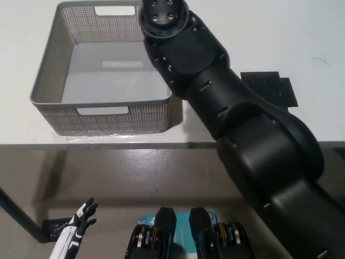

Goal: Use the right hand to pick up a electric screw driver and put it into a container on the left side

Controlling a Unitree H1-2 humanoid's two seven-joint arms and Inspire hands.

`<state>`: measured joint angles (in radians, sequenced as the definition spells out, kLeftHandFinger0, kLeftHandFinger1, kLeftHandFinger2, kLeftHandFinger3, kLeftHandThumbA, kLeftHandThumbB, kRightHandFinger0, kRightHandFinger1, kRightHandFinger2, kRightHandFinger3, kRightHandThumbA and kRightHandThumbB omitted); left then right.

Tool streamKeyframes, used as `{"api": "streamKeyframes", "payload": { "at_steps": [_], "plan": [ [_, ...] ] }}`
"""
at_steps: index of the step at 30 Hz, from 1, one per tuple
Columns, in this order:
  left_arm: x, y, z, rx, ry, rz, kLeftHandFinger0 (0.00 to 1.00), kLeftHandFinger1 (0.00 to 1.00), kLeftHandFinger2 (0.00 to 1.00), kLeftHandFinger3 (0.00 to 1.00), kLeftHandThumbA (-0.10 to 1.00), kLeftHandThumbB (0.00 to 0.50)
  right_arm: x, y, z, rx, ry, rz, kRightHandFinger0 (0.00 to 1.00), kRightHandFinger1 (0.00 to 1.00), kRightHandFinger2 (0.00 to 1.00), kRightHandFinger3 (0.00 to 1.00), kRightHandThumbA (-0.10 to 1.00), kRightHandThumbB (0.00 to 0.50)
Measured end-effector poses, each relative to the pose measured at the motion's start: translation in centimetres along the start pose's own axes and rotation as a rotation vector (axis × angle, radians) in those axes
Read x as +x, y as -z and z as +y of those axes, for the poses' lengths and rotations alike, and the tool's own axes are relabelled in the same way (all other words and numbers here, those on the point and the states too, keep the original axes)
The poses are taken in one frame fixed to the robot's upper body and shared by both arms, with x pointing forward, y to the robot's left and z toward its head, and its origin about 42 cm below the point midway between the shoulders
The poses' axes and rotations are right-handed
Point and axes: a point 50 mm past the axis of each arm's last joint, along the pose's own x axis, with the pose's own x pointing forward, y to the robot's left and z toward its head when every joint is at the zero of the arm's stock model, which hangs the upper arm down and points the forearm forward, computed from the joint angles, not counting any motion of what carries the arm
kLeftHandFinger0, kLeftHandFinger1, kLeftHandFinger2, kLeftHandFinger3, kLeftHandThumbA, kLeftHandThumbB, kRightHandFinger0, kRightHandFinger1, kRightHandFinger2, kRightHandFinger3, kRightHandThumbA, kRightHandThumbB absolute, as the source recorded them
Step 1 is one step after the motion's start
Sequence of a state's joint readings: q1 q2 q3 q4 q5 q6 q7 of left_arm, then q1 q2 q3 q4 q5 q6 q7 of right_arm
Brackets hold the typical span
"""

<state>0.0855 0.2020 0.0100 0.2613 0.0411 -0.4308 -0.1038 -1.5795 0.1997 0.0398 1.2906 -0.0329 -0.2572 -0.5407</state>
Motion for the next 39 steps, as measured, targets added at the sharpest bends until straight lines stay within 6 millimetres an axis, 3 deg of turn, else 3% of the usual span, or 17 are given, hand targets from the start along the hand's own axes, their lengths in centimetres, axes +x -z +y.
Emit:
{"api": "streamKeyframes", "payload": {
  "at_steps": [7,8,10,14,18,20,25,31,33,34,35,36,37,38,39],
  "plan": [
    [0.5,-0.3,-0.2,0.004,0.024,-0.014,0.95,1.00,0.96,1.00,1.00,0.142,-1.2,0.9,1.6,-0.016,-0.034,0.022,0.00,0.14,0.60,0.64,-0.10,0.122],
    [0.6,-0.4,-0.2,0.004,0.027,-0.015,0.95,1.00,0.95,1.00,1.00,0.140,-1.5,1.2,1.8,-0.018,-0.038,0.032,0.00,0.11,0.55,0.58,-0.10,0.130],
    [0.7,-0.5,-0.2,0.005,0.034,-0.021,0.95,1.00,0.93,1.00,1.00,0.148,-2.1,2.0,2.1,-0.024,-0.047,0.054,0.00,0.13,0.61,0.63,-0.10,0.111],
    [0.9,-0.8,-0.2,0.006,0.050,-0.030,0.98,0.99,0.90,1.00,1.00,0.174,-4.3,5.7,2.5,-0.044,-0.067,0.149,0.00,0.12,0.61,0.63,-0.10,0.115],
    [1.2,-1.4,0.0,0.006,0.055,-0.033,0.99,0.99,0.90,1.00,1.00,0.169,-6.2,9.3,1.9,-0.061,-0.070,0.236,0.00,0.13,0.59,0.66,-0.10,0.130],
    [1.5,-1.6,0.0,0.006,0.061,-0.037,0.97,0.99,0.89,1.00,1.00,0.166,-6.9,10.4,1.6,-0.064,-0.069,0.262,0.00,0.06,0.56,0.59,-0.10,0.110],
    [1.7,-1.8,-0.2,0.005,0.076,-0.041,0.95,0.98,0.88,1.00,1.00,0.186,-7.9,11.8,1.4,-0.071,-0.079,0.300,0.00,0.03,0.55,0.54,-0.10,0.124],
    [1.8,-1.9,-0.5,0.005,0.093,-0.041,0.92,0.96,0.86,1.00,1.00,0.210,-9.0,13.1,1.5,-0.073,-0.084,0.331,0.00,0.12,0.64,0.63,-0.10,0.130],
    [1.8,-1.9,-0.6,0.006,0.096,-0.040,0.92,0.96,0.86,1.00,1.00,0.207,-9.4,13.5,1.4,-0.072,-0.084,0.342,0.00,0.10,0.53,0.54,-0.05,0.145],
    [1.8,-1.9,-0.5,0.007,0.097,-0.040,0.92,0.96,0.85,1.00,1.00,0.207,-9.5,13.6,1.4,-0.073,-0.083,0.344,0.02,0.17,0.59,0.60,0.09,0.163],
    [1.8,-1.9,-0.5,0.008,0.099,-0.039,0.91,0.95,0.85,1.00,1.00,0.206,-9.5,13.7,1.3,-0.073,-0.083,0.346,0.26,0.42,0.75,0.81,0.29,0.210],
    [1.8,-1.9,-0.5,0.009,0.102,-0.039,0.91,0.94,0.84,1.00,1.00,0.201,-9.5,13.8,1.3,-0.073,-0.082,0.347,0.47,0.65,0.97,1.00,0.36,0.237],
    [1.8,-2.0,-0.5,0.010,0.103,-0.040,0.91,0.94,0.84,1.00,1.00,0.201,-9.5,13.8,1.2,-0.073,-0.085,0.348,0.58,0.68,0.90,1.00,0.40,0.235],
    [1.8,-2.0,-0.5,0.010,0.104,-0.040,0.90,0.93,0.84,1.00,1.00,0.197,-9.5,13.8,1.2,-0.072,-0.088,0.348,0.89,1.00,1.00,1.00,0.49,0.270],
    [1.9,-2.0,-0.5,0.010,0.107,-0.042,0.90,0.93,0.84,1.00,1.00,0.196,-9.2,13.8,1.0,-0.069,-0.103,0.346,1.00,1.00,1.00,1.00,0.52,0.285]
  ]
}}
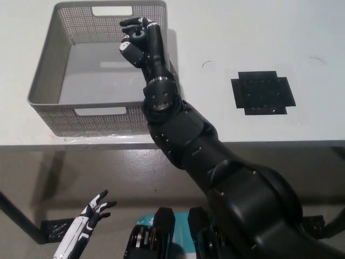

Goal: Use the right hand to pick up a electric screw driver and put it into a container on the left side

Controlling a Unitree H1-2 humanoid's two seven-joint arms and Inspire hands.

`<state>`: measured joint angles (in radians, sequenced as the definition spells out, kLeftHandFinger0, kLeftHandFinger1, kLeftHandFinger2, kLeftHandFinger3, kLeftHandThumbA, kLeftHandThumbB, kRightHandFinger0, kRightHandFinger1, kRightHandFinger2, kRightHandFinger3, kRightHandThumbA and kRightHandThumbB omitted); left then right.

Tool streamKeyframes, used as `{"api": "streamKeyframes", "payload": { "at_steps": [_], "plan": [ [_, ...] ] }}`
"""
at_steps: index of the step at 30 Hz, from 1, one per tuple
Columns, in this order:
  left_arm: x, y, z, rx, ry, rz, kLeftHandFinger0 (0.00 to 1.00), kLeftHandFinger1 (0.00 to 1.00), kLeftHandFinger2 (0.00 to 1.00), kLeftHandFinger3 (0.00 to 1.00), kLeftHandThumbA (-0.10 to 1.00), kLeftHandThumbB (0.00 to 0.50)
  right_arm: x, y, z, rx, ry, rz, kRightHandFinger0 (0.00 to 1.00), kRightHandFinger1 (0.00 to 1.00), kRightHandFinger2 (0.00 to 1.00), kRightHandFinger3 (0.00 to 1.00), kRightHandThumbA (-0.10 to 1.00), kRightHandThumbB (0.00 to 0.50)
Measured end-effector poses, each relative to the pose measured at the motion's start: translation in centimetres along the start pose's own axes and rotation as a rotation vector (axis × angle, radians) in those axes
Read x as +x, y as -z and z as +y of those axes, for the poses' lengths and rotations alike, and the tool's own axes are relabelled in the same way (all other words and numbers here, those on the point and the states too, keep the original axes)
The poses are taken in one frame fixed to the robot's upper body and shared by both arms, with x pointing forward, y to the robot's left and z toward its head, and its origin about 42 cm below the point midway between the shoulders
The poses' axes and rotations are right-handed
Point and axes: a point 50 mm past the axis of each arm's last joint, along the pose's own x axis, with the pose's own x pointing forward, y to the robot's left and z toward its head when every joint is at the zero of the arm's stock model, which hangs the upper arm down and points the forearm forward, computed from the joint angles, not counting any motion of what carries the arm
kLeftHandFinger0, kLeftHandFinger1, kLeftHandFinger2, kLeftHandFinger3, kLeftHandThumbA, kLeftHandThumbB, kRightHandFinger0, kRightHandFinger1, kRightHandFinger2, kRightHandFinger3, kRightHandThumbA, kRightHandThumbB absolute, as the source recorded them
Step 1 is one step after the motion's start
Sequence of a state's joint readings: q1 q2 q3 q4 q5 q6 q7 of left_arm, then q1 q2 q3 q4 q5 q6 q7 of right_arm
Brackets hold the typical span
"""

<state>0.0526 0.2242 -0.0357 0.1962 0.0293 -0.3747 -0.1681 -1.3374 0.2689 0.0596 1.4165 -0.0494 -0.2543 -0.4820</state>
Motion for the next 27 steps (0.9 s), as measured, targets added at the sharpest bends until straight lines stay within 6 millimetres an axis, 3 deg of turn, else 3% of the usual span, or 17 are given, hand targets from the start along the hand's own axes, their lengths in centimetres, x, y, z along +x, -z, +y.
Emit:
{"api": "streamKeyframes", "payload": {
  "at_steps": [2,10,13,15,16,19,20,22,25,27],
  "plan": [
    [0.2,-0.1,-0.1,0.001,0.007,-0.004,0.89,0.93,0.83,1.00,1.00,0.211,0.3,0.0,-0.5,0.001,-0.017,-0.003,1.00,1.00,1.00,1.00,0.61,0.307],
    [0.5,-0.3,-0.2,0.001,0.016,-0.009,0.87,0.90,0.80,1.00,1.00,0.207,1.7,0.0,-3.3,0.005,-0.062,-0.007,1.00,1.00,1.00,1.00,0.69,0.308],
    [0.5,-0.2,-0.2,0.001,0.018,-0.009,0.87,0.90,0.80,1.00,1.00,0.212,2.0,0.1,-4.0,0.010,-0.071,-0.007,1.00,1.00,1.00,1.00,0.83,0.345],
    [0.5,-0.2,-0.2,0.001,0.021,-0.009,0.86,0.89,0.80,1.00,1.00,0.215,2.1,0.1,-4.2,0.014,-0.081,-0.008,1.00,1.00,1.00,1.00,0.86,0.351],
    [0.5,-0.2,-0.3,0.000,0.022,-0.009,0.85,0.88,0.79,1.00,1.00,0.208,2.1,0.1,-4.3,0.016,-0.088,-0.009,1.00,1.00,1.00,1.00,0.98,0.387],
    [0.5,-0.1,-0.3,0.001,0.023,-0.005,0.85,0.88,0.79,1.00,1.00,0.220,2.4,-0.2,-4.8,0.015,-0.098,-0.022,1.00,1.00,1.00,1.00,0.89,0.365],
    [0.5,-0.1,-0.3,0.000,0.024,-0.003,0.86,0.89,0.80,1.00,1.00,0.221,2.5,-0.5,-5.0,0.018,-0.100,-0.033,1.00,1.00,1.00,1.00,0.94,0.364],
    [0.5,-0.1,-0.3,0.000,0.025,-0.003,0.86,0.90,0.81,1.00,1.00,0.210,3.0,-1.5,-5.7,0.026,-0.097,-0.073,1.00,1.00,1.00,1.00,0.95,0.336],
    [0.6,-0.1,-0.3,-0.001,0.028,-0.003,0.88,0.91,0.84,1.00,1.00,0.206,3.8,-3.8,-7.6,0.045,-0.080,-0.168,1.00,1.00,1.00,1.00,0.95,0.330],
    [0.6,-0.1,-0.3,-0.002,0.029,0.000,0.88,0.93,0.89,1.00,1.00,0.185,4.0,-5.0,-8.8,0.056,-0.066,-0.230,1.00,1.00,1.00,1.00,1.00,0.330]
  ]
}}
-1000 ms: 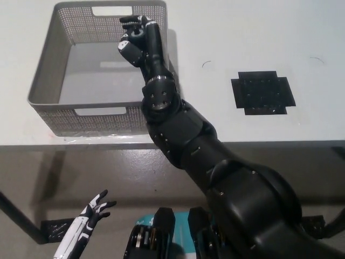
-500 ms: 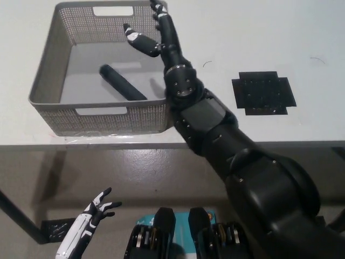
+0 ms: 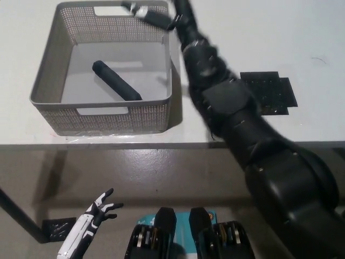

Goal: Use the right hand to pick up a electric screw driver and put it into a container on the left side

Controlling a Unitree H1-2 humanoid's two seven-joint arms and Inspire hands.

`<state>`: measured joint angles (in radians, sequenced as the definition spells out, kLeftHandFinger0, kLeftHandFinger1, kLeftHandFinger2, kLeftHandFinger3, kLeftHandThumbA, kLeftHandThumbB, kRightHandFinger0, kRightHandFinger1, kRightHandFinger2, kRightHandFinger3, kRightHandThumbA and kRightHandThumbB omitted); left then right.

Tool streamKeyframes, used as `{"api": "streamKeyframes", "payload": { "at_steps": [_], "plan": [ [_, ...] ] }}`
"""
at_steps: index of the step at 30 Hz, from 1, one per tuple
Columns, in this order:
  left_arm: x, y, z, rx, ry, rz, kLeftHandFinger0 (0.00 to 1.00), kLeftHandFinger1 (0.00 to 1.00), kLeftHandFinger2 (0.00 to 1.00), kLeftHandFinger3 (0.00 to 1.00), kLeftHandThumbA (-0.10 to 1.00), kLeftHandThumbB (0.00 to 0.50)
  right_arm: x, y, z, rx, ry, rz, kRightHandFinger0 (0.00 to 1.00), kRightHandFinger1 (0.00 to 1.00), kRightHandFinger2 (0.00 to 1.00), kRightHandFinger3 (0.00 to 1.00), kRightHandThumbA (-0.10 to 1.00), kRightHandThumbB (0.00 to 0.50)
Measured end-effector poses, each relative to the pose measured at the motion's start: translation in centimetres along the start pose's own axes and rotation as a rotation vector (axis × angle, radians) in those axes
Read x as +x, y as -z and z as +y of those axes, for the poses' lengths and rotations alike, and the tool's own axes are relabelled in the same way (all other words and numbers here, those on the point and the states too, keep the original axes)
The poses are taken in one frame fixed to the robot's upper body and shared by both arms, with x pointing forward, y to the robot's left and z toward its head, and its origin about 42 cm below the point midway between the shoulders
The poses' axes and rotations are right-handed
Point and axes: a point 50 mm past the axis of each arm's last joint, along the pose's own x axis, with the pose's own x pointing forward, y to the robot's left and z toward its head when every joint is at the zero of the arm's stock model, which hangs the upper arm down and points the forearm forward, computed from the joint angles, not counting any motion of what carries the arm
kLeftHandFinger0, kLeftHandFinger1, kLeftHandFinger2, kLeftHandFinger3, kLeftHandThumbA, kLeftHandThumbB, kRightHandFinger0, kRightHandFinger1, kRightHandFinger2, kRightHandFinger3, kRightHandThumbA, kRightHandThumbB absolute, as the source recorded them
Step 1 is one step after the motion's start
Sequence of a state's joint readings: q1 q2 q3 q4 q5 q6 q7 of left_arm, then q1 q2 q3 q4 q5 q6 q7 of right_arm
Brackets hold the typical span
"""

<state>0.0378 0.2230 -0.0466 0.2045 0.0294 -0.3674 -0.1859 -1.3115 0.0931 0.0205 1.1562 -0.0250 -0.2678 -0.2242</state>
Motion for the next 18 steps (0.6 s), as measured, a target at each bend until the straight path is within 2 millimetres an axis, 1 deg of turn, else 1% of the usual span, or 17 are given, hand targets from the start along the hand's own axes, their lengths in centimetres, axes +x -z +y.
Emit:
{"api": "streamKeyframes", "payload": {
  "at_steps": [1,3,4,5,6,7,8,9,10,11,13,14,15,18],
  "plan": [
    [0.0,0.0,0.0,0.000,0.000,0.002,0.87,0.93,0.90,1.00,1.00,0.185,0.0,-0.4,-0.6,0.003,0.010,-0.027,1.00,1.00,1.00,1.00,1.00,0.330],
    [-0.1,0.1,0.0,-0.001,0.000,0.006,0.89,0.96,0.96,1.00,1.00,0.188,-0.4,-0.7,-1.6,0.014,0.027,-0.071,1.00,1.00,1.00,1.00,1.00,0.343],
    [-0.1,0.1,0.0,-0.002,0.000,0.007,0.90,0.98,0.99,1.00,1.00,0.194,-0.7,-0.6,-2.0,0.018,0.033,-0.082,1.00,1.00,1.00,1.00,1.00,0.372],
    [-0.2,0.2,-0.1,-0.002,-0.001,0.010,0.92,1.00,1.00,1.00,1.00,0.201,-1.3,-0.2,-2.4,0.026,0.044,-0.093,1.00,1.00,1.00,1.00,1.00,0.402],
    [-0.2,0.2,-0.1,-0.003,-0.001,0.012,0.92,1.00,1.00,1.00,1.00,0.201,-1.9,0.3,-2.8,0.031,0.051,-0.095,1.00,1.00,1.00,1.00,1.00,0.410],
    [-0.3,0.3,-0.1,-0.003,-0.001,0.014,0.93,1.00,1.00,1.00,1.00,0.193,-2.6,0.9,-3.1,0.037,0.059,-0.097,1.00,1.00,1.00,1.00,1.00,0.398],
    [-0.3,0.3,-0.1,-0.004,-0.001,0.017,0.95,1.00,1.00,1.00,1.00,0.194,-3.4,1.6,-3.4,0.042,0.067,-0.095,1.00,1.00,1.00,1.00,1.00,0.372],
    [-0.4,0.4,-0.1,-0.004,-0.001,0.019,0.97,1.00,1.00,1.00,1.00,0.199,-4.3,2.4,-3.8,0.048,0.077,-0.091,1.00,1.00,1.00,1.00,0.97,0.368],
    [-0.5,0.4,-0.1,-0.005,-0.002,0.021,0.99,1.00,1.00,1.00,1.00,0.198,-5.2,3.2,-4.2,0.054,0.086,-0.086,1.00,1.00,1.00,1.00,0.98,0.370],
    [-0.6,0.5,-0.1,-0.006,-0.002,0.025,1.00,1.00,1.00,1.00,1.00,0.196,-6.5,4.3,-4.6,0.060,0.099,-0.078,1.00,1.00,1.00,1.00,0.98,0.346],
    [-0.8,0.7,-0.2,-0.007,-0.002,0.031,1.00,1.00,1.00,1.00,1.00,0.197,-8.8,6.0,-5.4,0.069,0.120,-0.062,1.00,1.00,1.00,1.00,0.98,0.353],
    [-0.9,0.7,-0.2,-0.008,-0.003,0.034,1.00,1.00,1.00,1.00,1.00,0.198,-10.1,7.0,-5.8,0.072,0.131,-0.050,1.00,1.00,1.00,1.00,0.97,0.335],
    [-1.1,0.8,-0.2,-0.009,-0.003,0.039,1.00,1.00,1.00,1.00,1.00,0.198,-11.9,8.3,-6.3,0.074,0.146,-0.029,1.00,1.00,1.00,1.00,0.97,0.325],
    [-1.5,1.2,-0.3,-0.012,-0.004,0.054,1.00,1.00,1.00,1.00,1.00,0.222,-16.9,11.0,-8.0,0.069,0.183,0.013,1.00,1.00,1.00,1.00,1.00,0.272]
  ]
}}
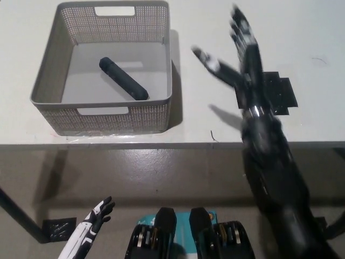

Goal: Use the right hand to pick up a electric screw driver and put it into a container on the left side

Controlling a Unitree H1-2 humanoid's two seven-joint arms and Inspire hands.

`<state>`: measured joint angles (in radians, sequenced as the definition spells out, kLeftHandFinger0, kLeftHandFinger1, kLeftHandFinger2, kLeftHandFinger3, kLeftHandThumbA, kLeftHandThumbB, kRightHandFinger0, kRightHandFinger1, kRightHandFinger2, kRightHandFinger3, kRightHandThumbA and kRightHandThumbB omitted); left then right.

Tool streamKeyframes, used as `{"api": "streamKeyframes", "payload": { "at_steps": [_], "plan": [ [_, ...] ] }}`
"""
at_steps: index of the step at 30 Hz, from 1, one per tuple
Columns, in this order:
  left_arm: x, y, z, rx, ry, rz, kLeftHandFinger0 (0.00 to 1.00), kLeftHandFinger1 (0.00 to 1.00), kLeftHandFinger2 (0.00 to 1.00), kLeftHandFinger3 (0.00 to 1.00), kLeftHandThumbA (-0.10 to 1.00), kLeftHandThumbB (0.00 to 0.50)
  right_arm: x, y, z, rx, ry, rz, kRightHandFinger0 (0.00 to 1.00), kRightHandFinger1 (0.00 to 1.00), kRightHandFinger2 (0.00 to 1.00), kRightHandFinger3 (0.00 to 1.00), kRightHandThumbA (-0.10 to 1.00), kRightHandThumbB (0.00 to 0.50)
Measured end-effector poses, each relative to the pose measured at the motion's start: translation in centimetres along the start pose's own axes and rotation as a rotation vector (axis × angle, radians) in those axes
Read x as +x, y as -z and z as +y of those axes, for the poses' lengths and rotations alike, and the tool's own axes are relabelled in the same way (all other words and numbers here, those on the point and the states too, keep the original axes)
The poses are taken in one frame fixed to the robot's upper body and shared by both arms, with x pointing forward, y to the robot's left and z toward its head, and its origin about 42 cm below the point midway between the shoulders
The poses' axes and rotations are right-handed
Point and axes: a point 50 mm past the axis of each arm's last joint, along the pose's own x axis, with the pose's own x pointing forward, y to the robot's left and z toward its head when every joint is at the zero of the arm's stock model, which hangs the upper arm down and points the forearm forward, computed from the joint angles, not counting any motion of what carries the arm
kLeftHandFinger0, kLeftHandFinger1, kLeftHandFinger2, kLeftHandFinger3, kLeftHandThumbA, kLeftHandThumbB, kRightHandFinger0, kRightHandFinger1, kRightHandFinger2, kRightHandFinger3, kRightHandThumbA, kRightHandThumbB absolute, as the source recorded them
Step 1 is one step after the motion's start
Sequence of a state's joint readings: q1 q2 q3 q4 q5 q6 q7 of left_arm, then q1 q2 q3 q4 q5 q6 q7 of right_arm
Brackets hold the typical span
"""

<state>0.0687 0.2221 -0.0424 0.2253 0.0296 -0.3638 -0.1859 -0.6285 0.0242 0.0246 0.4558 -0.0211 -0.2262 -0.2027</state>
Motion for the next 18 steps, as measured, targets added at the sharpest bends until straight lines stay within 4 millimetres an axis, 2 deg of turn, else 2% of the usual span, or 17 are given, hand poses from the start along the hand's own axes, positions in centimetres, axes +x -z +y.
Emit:
{"api": "streamKeyframes", "payload": {
  "at_steps": [2,3,6,11,13,18],
  "plan": [
    [-0.3,0.3,0.0,-0.002,-0.001,0.012,1.00,1.00,1.00,1.00,1.00,0.230,-3.1,1.5,-1.7,-0.012,0.020,0.030,1.00,1.00,1.00,1.00,0.98,0.279],
    [-0.5,0.6,-0.1,-0.005,-0.002,0.022,1.00,1.00,1.00,1.00,1.00,0.231,-5.7,2.5,-3.1,-0.022,0.031,0.057,1.00,1.00,1.00,1.00,0.98,0.279],
    [-1.2,1.1,-0.2,-0.010,-0.004,0.046,1.00,1.00,1.00,1.00,1.00,0.238,-11.7,4.1,-6.0,-0.047,0.042,0.119,1.00,1.00,1.00,1.00,0.93,0.253],
    [-2.3,1.8,-0.2,-0.018,-0.014,0.068,1.00,1.00,1.00,1.00,1.00,0.231,-21.6,5.4,-9.6,-0.025,0.024,0.253,1.00,1.00,1.00,1.00,0.94,0.264],
    [-2.8,2.1,-0.2,-0.022,-0.019,0.074,1.00,1.00,1.00,1.00,1.00,0.238,-24.4,6.1,-10.2,0.008,0.020,0.309,1.00,1.00,1.00,1.00,0.90,0.265],
    [-2.9,2.3,-0.3,-0.026,-0.030,0.062,1.00,1.00,1.00,1.00,1.00,0.250,-27.0,8.1,-10.1,0.074,0.024,0.376,1.00,1.00,1.00,1.00,0.92,0.270]
  ]
}}
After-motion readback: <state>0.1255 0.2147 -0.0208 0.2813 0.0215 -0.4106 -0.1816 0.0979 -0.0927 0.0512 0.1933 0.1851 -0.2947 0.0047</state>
